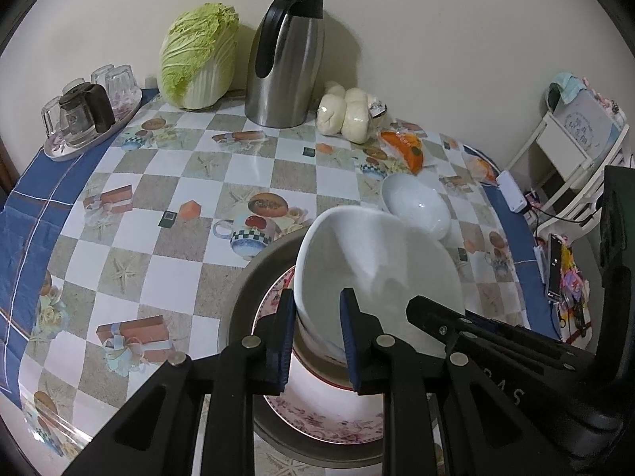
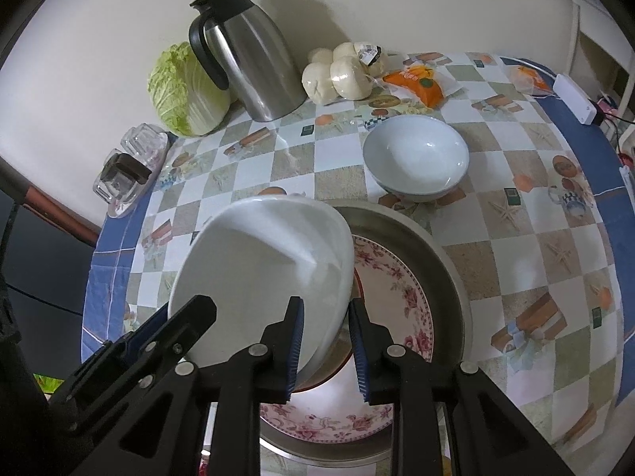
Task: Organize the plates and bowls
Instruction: 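Carry the white square bowl over the steel basin with both grippers, then lower the square bowl into the red-rimmed bowl and open both grippers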
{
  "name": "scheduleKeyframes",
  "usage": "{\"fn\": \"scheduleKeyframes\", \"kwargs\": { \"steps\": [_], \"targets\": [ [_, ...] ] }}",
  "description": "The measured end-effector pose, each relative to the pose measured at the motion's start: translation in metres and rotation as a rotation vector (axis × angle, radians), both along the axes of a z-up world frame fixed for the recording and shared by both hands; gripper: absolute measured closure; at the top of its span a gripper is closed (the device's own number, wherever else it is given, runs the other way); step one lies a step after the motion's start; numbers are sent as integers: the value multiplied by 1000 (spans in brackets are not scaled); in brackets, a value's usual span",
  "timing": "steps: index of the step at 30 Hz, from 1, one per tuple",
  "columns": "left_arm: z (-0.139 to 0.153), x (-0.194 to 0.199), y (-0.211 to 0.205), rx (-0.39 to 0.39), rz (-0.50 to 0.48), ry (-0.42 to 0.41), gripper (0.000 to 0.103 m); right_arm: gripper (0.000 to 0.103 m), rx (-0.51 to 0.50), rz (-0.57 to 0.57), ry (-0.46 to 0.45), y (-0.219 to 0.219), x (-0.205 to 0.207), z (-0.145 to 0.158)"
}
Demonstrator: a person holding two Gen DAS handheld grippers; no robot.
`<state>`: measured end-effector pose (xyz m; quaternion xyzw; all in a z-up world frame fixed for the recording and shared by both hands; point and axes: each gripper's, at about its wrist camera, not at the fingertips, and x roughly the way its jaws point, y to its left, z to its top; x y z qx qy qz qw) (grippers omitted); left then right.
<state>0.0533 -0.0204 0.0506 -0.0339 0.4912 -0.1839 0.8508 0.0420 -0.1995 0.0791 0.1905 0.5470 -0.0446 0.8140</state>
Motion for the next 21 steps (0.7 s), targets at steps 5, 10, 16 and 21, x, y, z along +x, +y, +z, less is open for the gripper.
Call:
{"fn": "scheduleKeyframes", "kwargs": {
  "steps": [5, 10, 16, 21],
  "targets": [
    [-5, 2, 0, 16, 2, 10, 81, 76, 1, 2, 19, 0, 1, -4],
    [-7, 3, 1, 27, 6, 12, 79, 76, 8, -1, 17, -1, 1, -3],
    [-4, 3, 3, 15, 5, 2, 78, 73, 19, 0, 3, -2, 1, -1],
    [2, 1, 7, 13, 25, -21, 70, 60, 11, -7, -21, -4, -1, 6]
  ]
}}
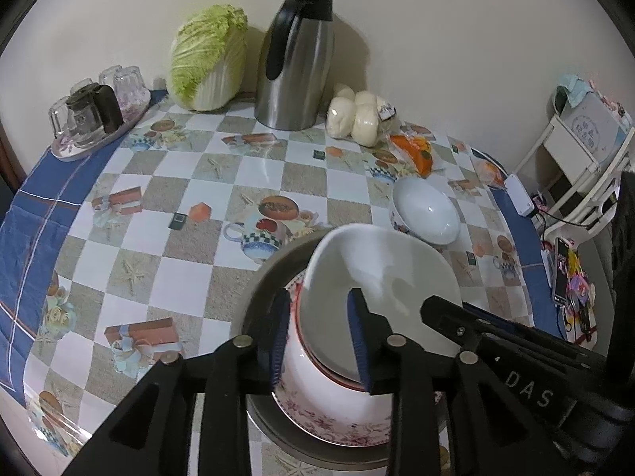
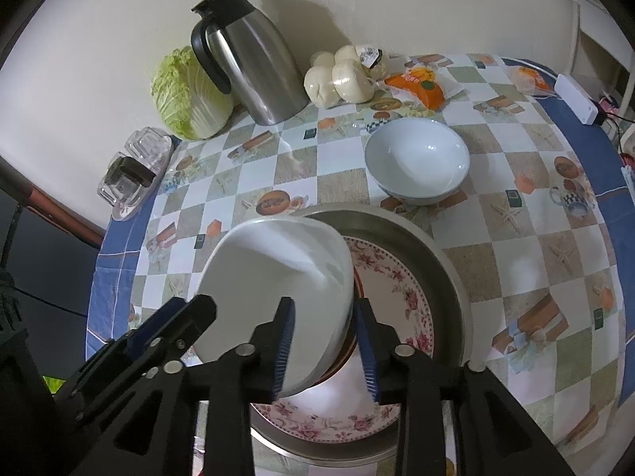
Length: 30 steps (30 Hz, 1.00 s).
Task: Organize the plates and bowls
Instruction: 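Lower the square bowl into the red-rimmed bowl and open both grippers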
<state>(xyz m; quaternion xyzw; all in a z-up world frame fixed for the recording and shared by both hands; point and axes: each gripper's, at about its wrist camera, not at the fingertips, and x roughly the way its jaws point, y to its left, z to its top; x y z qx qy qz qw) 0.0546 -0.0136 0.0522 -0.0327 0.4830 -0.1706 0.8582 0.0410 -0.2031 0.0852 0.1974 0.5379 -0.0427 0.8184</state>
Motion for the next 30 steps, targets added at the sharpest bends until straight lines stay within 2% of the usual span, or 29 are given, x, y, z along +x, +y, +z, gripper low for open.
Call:
{"fn": "scheduleKeyframes", "kwargs": {
  "steps": [3, 5, 7, 10, 12, 16, 18, 20, 21, 23, 27, 28, 29, 30],
  "targets": [
    [3, 1, 8, -13, 31, -11, 61, 44, -9, -14, -12, -4, -1, 3],
    [5, 3, 14, -20, 52, -18, 51, 40, -1, -19, -21, -6, -2, 5],
    [5, 4, 18, -23, 66, -21, 46, 35, 1, -17, -27, -7, -2, 6],
    [5, 6, 24, -16, 95, -25, 37, 34, -10, -9, -31, -5, -2, 7],
    [6, 7, 27, -17, 105, -31, 37, 28, -14, -5, -29, -4, -1, 7],
    [8, 7, 34, -13, 132, -44, 36, 25, -33, 1, -35, -3, -2, 7],
    [8, 8, 37, -15, 144, -45, 36, 18, -36, 2, -42, -3, -3, 8],
    [8, 9, 40, -19, 154, -45, 36, 15, -42, 0, -44, -4, -4, 8],
    [8, 9, 41, -18, 157, -46, 34, 13, -45, -3, -44, -5, -4, 7],
    [8, 9, 42, -15, 166, -53, 13, 12, -48, -9, -43, -7, -5, 7],
    [10, 9, 46, -13, 182, -74, 13, 10, -53, -23, -40, -11, -5, 7],
    [11, 9, 47, -10, 188, -77, 12, 8, -54, -26, -40, -12, -5, 7],
    [10, 9, 47, -7, 194, -78, 12, 1, -56, -30, -42, -13, -6, 7],
    [10, 10, 48, -3, 199, -78, 12, 0, -57, -31, -45, -13, -6, 8]
  ]
}}
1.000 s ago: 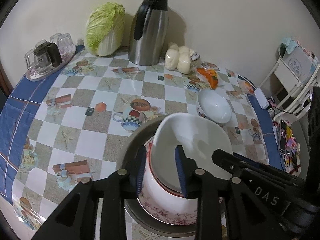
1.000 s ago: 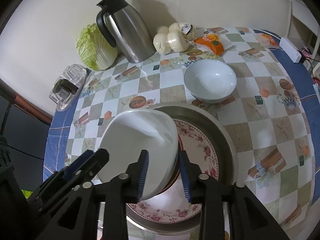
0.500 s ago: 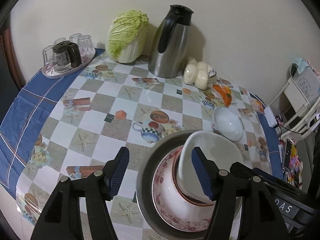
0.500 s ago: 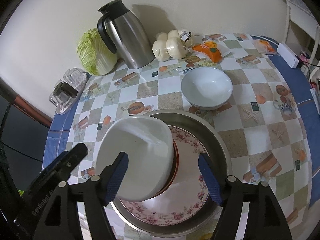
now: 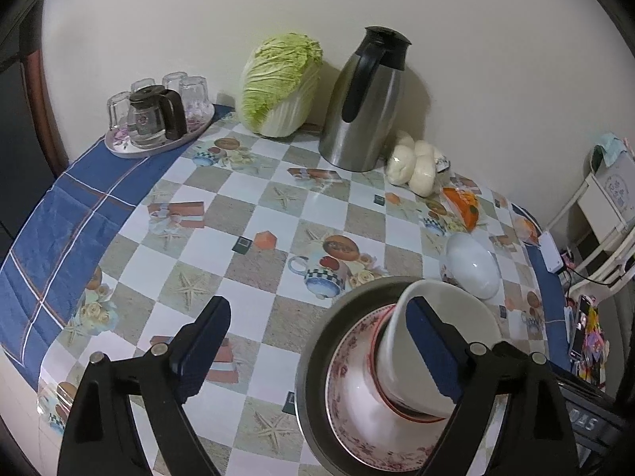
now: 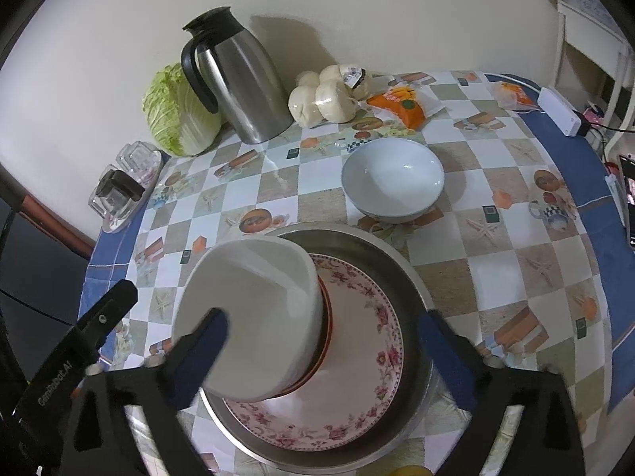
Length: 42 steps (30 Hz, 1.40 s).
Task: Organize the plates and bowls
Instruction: 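Lower the square bowl into the red-rimmed bowl and open both grippers, then withdraw both grippers from the basin toward the small white round bowl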
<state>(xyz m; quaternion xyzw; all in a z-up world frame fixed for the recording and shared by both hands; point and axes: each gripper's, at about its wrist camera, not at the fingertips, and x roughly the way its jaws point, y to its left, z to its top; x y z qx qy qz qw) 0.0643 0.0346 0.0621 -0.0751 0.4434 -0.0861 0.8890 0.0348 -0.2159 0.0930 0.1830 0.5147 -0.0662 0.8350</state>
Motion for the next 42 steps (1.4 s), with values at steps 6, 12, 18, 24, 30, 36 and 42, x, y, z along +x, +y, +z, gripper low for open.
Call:
{"fn": "scheduleKeyframes", "kwargs": {
  "steps": [6, 12, 18, 24, 30, 36, 42],
  "targets": [
    [-2, 1, 4, 21, 33, -10, 12, 0, -6, 4, -3, 1, -1, 2],
    [-2, 1, 6, 30, 55, -20, 0, 0, -28, -12, -1, -3, -1, 2],
    [-3, 2, 5, 18, 58, -20, 0, 0, -34, -12, 1, -5, -1, 1],
    [-6, 3, 4, -14, 65, -13, 0, 0, -52, -21, -4, -12, 0, 3],
    [-6, 4, 1, -31, 46, -23, 0, 0, -66, -48, -5, -30, -2, 4],
    [-1, 7, -10, 14, 9, -49, 0, 0, -109, -116, 7, -60, -6, 2],
    [10, 17, -20, -5, 6, -43, 0, 0, -104, -149, 16, -88, -2, -4]
  ]
}}
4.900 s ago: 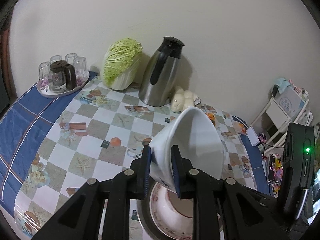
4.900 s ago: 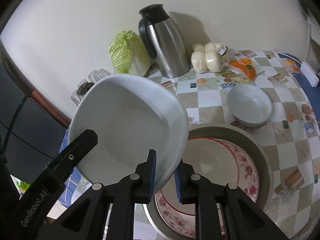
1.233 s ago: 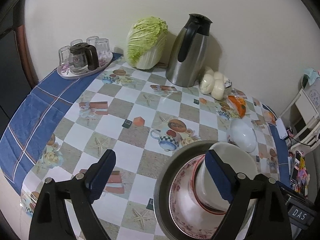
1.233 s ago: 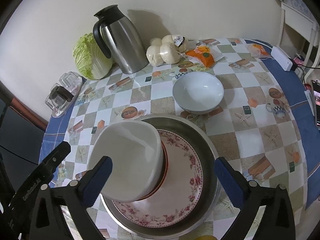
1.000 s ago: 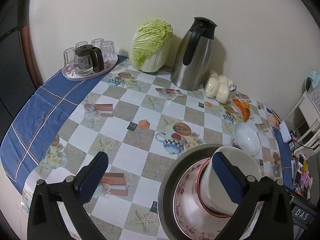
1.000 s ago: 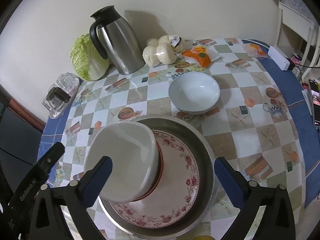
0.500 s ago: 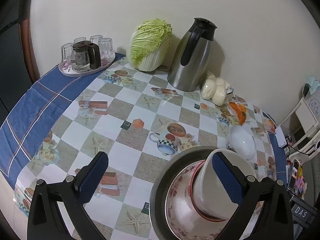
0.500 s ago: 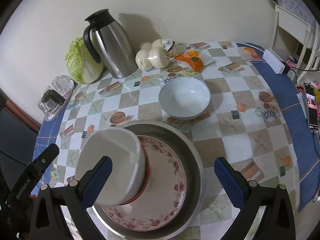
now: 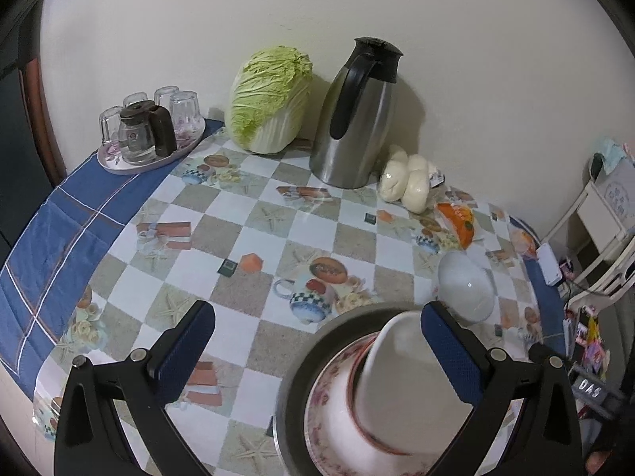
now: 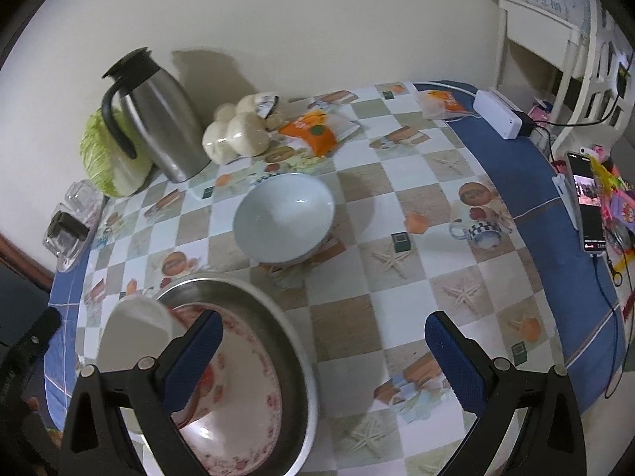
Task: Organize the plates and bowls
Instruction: 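Withdraw both grippers from the basin toward the small white round bowl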
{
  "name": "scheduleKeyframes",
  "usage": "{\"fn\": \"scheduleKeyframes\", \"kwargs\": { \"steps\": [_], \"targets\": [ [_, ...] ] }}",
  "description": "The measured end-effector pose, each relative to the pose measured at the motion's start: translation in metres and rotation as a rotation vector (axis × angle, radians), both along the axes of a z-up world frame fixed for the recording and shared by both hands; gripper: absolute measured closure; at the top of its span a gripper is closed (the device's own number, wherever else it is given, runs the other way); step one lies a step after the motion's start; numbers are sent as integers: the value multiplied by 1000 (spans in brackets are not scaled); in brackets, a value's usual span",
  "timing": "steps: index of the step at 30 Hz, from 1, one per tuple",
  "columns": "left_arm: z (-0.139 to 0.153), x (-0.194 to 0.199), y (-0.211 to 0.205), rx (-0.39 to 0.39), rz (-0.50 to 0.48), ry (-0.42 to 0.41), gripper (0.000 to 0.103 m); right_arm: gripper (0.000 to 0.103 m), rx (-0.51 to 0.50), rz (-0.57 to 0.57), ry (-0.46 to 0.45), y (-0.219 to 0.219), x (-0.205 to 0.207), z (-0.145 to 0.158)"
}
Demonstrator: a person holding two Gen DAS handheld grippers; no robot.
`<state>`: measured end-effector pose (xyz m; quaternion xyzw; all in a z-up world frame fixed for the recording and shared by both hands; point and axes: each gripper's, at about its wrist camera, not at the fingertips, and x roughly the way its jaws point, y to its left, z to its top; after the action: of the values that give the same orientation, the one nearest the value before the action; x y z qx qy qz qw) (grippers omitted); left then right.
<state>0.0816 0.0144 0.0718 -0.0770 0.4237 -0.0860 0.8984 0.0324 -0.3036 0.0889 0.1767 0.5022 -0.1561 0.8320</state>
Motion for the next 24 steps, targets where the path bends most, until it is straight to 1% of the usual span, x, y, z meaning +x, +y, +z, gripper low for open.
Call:
{"fn": "scheduleKeyframes", "kwargs": {
  "steps": [2, 4, 6, 10, 12, 14, 19, 21, 22, 24],
  "targets": [
    [3, 6, -10, 63, -6, 8, 0, 0, 5, -8, -4, -7, 1, -2],
    [5, 11, -23, 135, -53, 8, 0, 0, 4, -20, -10, -16, 1, -3],
    [8, 16, -33, 177, -94, 13, 0, 0, -3, -43, -17, -26, 2, -3],
    [10, 31, -52, 197, -198, 79, 0, 0, 26, -95, -39, -50, 5, -7],
    [12, 36, -62, 206, -231, 105, 0, 0, 38, -104, -44, -58, 8, -11],
    [15, 42, -72, 228, -247, 128, 0, 0, 41, -112, -48, -63, 10, -14],
    [13, 59, -96, 259, -268, 234, 0, 0, 55, -95, -56, -68, 18, -23],
    [14, 62, -108, 280, -276, 244, 0, 0, 62, -86, -58, -68, 22, -26],
    [16, 65, -117, 303, -283, 240, 0, 0, 67, -82, -59, -69, 24, -28],
    [18, 68, -130, 319, -302, 235, 0, 0, 74, -82, -61, -71, 27, -31]
  ]
}}
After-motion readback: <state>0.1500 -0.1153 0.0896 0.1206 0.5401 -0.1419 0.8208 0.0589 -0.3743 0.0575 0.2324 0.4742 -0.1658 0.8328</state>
